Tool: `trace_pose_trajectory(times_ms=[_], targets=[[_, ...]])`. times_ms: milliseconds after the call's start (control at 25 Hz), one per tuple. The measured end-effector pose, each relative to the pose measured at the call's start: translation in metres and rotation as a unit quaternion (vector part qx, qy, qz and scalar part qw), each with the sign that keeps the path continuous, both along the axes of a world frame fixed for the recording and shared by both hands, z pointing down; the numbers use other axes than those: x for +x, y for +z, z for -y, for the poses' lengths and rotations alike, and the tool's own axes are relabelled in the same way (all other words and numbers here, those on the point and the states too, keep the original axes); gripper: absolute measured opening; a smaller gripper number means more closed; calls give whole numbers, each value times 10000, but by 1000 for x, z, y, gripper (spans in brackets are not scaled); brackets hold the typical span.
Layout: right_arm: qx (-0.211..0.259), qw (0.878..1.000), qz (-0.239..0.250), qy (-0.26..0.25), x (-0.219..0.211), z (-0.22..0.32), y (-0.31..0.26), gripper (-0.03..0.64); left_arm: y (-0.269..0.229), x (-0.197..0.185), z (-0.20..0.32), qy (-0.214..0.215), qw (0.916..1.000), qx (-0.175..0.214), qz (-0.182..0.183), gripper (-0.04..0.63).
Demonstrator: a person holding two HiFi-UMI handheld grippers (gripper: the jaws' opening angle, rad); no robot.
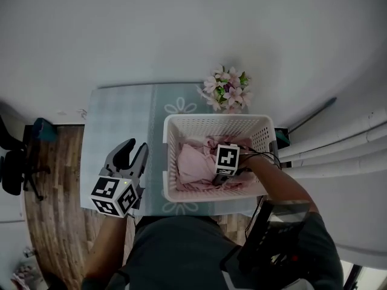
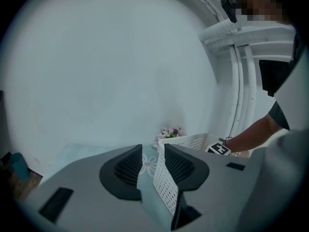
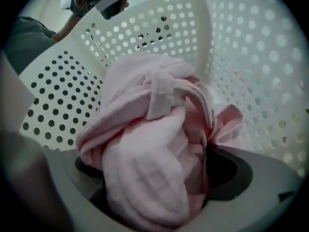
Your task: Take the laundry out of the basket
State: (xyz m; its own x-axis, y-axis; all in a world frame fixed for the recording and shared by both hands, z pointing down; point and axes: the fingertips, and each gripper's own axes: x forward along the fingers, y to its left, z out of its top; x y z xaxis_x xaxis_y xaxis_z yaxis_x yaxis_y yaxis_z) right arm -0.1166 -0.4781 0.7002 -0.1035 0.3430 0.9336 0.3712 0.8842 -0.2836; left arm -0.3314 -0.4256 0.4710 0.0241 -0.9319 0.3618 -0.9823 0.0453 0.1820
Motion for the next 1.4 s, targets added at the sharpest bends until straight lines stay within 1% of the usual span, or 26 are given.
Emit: trace_pose_trajectory(times_ms=[240,440,560,720,880,920,1080,1160,1240,1400], targets=[[99,9999,15,-110,-1,-3,8,577,7,-2,-1,-45,9998,-31,-165,132],[273,9995,-19,-159,-2,-3,13,577,8,-3,2,-38,9999,-15,-117,132],[404,9990,4,-166,-3,-3,15,577,10,-4,2,-27,9998,-17,-173,132],[605,9980,-136,-152,-4,-2,18,575,15,-1,2,16,9996,-29,-273,132],[667,9975,-98,-218,-6,-4,17,567,12,5,2,82,9995,14,-298,132],[655,9975,-90,-237,-6,-5,16,553,10,5,1,85,9995,42,-299,132],[632,9976,-136,-231,-4,-12,13,454,1,6,-6,68,9997,102,-200,132],[643,9976,-159,-195,-1,-15,12,415,-3,6,-12,51,9998,126,-169,132],[624,9978,-59,-199,-1,-16,11,394,-7,7,-17,20,9997,164,-159,132],[693,9973,90,-215,-1,-18,7,377,-18,11,-23,5,9996,276,-106,131]])
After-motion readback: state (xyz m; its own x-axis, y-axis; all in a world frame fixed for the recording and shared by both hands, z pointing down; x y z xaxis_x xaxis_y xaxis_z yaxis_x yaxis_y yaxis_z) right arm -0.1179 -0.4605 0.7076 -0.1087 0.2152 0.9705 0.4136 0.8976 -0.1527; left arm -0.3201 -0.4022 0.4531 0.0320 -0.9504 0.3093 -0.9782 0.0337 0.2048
